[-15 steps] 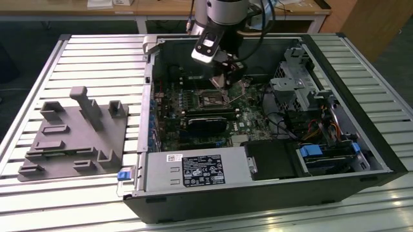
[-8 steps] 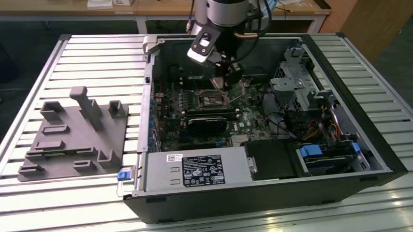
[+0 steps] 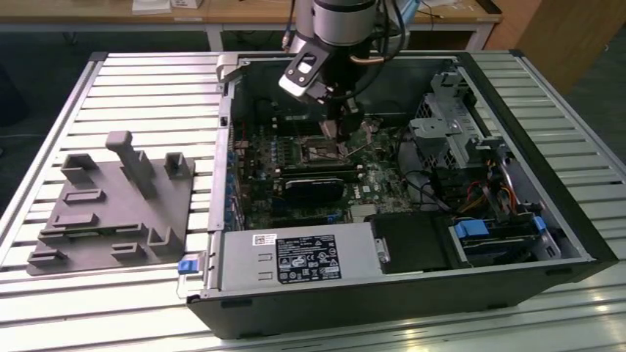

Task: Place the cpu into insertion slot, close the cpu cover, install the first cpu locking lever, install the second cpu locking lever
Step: 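Place the cpu into insertion slot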

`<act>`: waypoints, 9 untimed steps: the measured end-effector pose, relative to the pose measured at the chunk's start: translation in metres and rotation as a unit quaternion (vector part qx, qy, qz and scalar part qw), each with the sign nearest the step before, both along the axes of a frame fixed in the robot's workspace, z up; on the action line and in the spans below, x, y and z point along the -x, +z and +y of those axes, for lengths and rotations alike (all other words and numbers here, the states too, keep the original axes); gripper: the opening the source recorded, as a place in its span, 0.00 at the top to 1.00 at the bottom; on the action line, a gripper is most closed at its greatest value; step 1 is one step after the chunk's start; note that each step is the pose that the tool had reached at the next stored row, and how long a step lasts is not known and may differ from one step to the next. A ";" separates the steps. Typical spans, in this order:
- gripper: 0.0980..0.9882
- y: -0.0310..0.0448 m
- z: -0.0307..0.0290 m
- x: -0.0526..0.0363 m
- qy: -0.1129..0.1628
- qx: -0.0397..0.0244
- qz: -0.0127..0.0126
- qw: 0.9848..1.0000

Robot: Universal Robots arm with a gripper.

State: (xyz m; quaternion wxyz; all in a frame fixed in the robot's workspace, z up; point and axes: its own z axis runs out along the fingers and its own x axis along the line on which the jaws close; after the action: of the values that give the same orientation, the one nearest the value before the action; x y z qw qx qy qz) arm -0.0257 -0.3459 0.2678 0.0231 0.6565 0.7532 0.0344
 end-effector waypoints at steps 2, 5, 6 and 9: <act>0.50 -0.0020 0.0000 0.0003 -0.014 0.000 0.000 1.000; 0.50 -0.0053 0.0008 0.0014 -0.026 0.000 0.000 1.000; 0.50 -0.0065 0.0019 0.0017 -0.027 0.000 0.000 1.000; 0.50 -0.0105 0.0061 0.0026 -0.029 0.001 0.000 1.000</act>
State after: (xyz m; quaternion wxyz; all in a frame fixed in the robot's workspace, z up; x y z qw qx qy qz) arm -0.0283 -0.3398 0.2573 0.0251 0.6778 0.7341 0.0327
